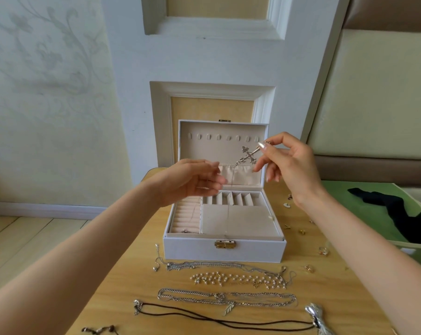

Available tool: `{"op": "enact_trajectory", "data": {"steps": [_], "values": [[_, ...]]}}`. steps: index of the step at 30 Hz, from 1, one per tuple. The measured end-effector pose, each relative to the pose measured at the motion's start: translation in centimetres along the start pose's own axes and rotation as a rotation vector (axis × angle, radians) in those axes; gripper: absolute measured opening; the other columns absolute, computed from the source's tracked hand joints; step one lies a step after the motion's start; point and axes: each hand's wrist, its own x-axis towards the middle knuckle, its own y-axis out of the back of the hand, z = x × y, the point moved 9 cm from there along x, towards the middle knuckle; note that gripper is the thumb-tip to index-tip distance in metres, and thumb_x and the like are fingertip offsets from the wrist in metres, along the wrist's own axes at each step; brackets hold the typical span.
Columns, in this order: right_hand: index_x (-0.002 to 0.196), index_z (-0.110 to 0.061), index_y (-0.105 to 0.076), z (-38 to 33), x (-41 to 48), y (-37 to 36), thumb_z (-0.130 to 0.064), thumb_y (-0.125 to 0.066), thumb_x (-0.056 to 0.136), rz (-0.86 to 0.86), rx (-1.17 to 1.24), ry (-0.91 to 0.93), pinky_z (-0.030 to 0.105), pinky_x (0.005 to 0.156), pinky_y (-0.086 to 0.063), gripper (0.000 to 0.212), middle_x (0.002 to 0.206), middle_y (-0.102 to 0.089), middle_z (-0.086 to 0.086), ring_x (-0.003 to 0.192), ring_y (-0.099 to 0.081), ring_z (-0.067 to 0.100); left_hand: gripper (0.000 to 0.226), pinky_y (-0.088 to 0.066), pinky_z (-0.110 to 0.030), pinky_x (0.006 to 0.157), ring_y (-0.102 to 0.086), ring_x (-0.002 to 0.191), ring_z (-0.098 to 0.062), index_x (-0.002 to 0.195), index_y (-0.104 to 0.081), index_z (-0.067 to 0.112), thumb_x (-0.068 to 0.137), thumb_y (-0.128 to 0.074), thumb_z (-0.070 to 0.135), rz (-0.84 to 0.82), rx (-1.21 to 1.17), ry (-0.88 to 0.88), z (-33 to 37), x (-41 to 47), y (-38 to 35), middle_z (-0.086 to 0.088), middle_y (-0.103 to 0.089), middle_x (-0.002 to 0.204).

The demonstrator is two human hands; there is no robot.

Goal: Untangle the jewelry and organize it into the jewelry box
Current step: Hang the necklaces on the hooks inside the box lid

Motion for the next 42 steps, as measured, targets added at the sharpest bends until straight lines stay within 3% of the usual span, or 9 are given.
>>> {"op": "enact_trajectory", "data": {"steps": [4, 8, 14, 18, 22, 26, 29, 37, 42], "values": [[0.082, -0.012, -0.054, 0.1, 0.1, -0.3, -0.012, -0.056, 0.092, -0.014, -0.003, 0.004, 0.022, 0.041, -0.036, 0.010, 0.065, -0.070, 0.012, 0.040, -0.048, 0.019, 0.026, -0.046, -0.013, 0.053, -0.054, 0.060, -0.005, 0.090, -0.060, 0.006, 0.096, -0.043, 0.024, -0.132, -0.124, 0.225, -2.7, 0.1, -1.9, -0.010, -0.070, 0.097], [0.082, -0.011, -0.055, -0.5, -0.2, -0.8, -0.009, -0.056, 0.091, -0.053, 0.022, 0.031, 0.022, 0.041, -0.038, 0.009, 0.068, -0.070, 0.014, 0.042, -0.049, 0.020, 0.039, -0.032, -0.009, 0.042, -0.041, 0.047, -0.002, 0.109, -0.060, -0.003, 0.099, -0.037, 0.027, -0.111, -0.379, 0.311, -4.0, 1.2, -2.9, -0.006, -0.064, 0.075], [0.084, -0.007, -0.055, -0.4, -1.7, -1.0, -0.004, -0.055, 0.090, -0.109, 0.013, 0.051, 0.025, 0.043, -0.040, 0.007, 0.069, -0.071, 0.012, 0.044, -0.050, 0.021, 0.025, -0.019, -0.010, 0.033, -0.029, 0.036, -0.001, 0.104, -0.061, 0.009, 0.083, -0.056, 0.022, 0.006, -0.589, 0.089, -1.5, 2.9, -1.1, 0.005, -0.051, 0.057], [0.085, -0.002, -0.056, 1.1, -2.7, -1.2, -0.002, -0.059, 0.087, -0.145, -0.056, 0.037, 0.026, 0.044, -0.040, 0.004, 0.072, -0.071, 0.010, 0.045, -0.053, 0.020, 0.015, -0.022, -0.011, 0.031, -0.028, 0.037, -0.002, 0.095, -0.064, 0.013, 0.092, -0.051, 0.018, 0.090, -0.393, -0.079, 0.6, 2.9, 0.6, 0.007, -0.048, 0.059], [0.085, -0.005, -0.060, 3.4, -3.3, -2.0, -0.004, -0.065, 0.085, -0.201, -0.170, -0.022, 0.019, 0.046, -0.041, 0.005, 0.074, -0.069, 0.006, 0.051, -0.056, 0.015, 0.019, -0.025, -0.013, 0.040, -0.030, 0.045, -0.003, 0.096, -0.068, 0.010, 0.094, -0.051, 0.019, 0.176, 0.104, -0.241, 3.3, 2.2, 1.2, 0.006, -0.050, 0.061], [0.083, -0.017, -0.066, 5.8, -3.6, -3.6, -0.015, -0.072, 0.080, -0.344, -0.375, -0.116, 0.018, 0.054, -0.044, 0.006, 0.082, -0.066, -0.004, 0.068, -0.054, 0.015, 0.017, -0.028, -0.013, 0.044, -0.034, 0.047, -0.004, 0.091, -0.071, 0.008, 0.092, -0.057, 0.018, 0.184, 0.481, -0.311, 5.2, 1.9, 0.3, 0.009, -0.057, 0.058], [0.086, -0.025, -0.069, 5.6, -2.6, -4.6, -0.021, -0.072, 0.081, -0.348, -0.289, -0.166, 0.018, 0.062, -0.045, 0.008, 0.090, -0.068, -0.009, 0.075, -0.056, 0.008, 0.016, -0.029, -0.011, 0.044, -0.037, 0.045, -0.001, 0.091, -0.071, 0.007, 0.092, -0.058, 0.015, 0.127, 0.669, -0.314, 5.5, 2.0, -0.9, 0.009, -0.058, 0.059], [0.101, -0.010, -0.070, 5.3, 0.6, -7.0, -0.009, -0.054, 0.086, -0.301, 0.117, -0.322, 0.027, 0.077, -0.042, 0.022, 0.100, -0.072, 0.004, 0.088, -0.061, 0.013, 0.017, -0.030, -0.015, 0.053, -0.039, 0.056, -0.006, 0.080, -0.067, 0.013, 0.093, -0.055, 0.016, 0.063, 0.617, -0.280, 6.1, 2.0, -1.0, -0.001, -0.052, 0.065], [0.099, -0.003, -0.070, 5.3, 1.2, -7.1, -0.004, -0.044, 0.082, -0.286, 0.155, -0.315, 0.029, 0.076, -0.040, 0.031, 0.101, -0.071, 0.005, 0.085, -0.059, 0.012, 0.017, -0.035, -0.028, 0.070, -0.044, 0.076, -0.021, 0.082, -0.067, 0.013, 0.093, -0.054, 0.013, 0.037, 0.624, -0.262, 6.5, 1.9, -0.4, -0.005, -0.059, 0.076]]}}
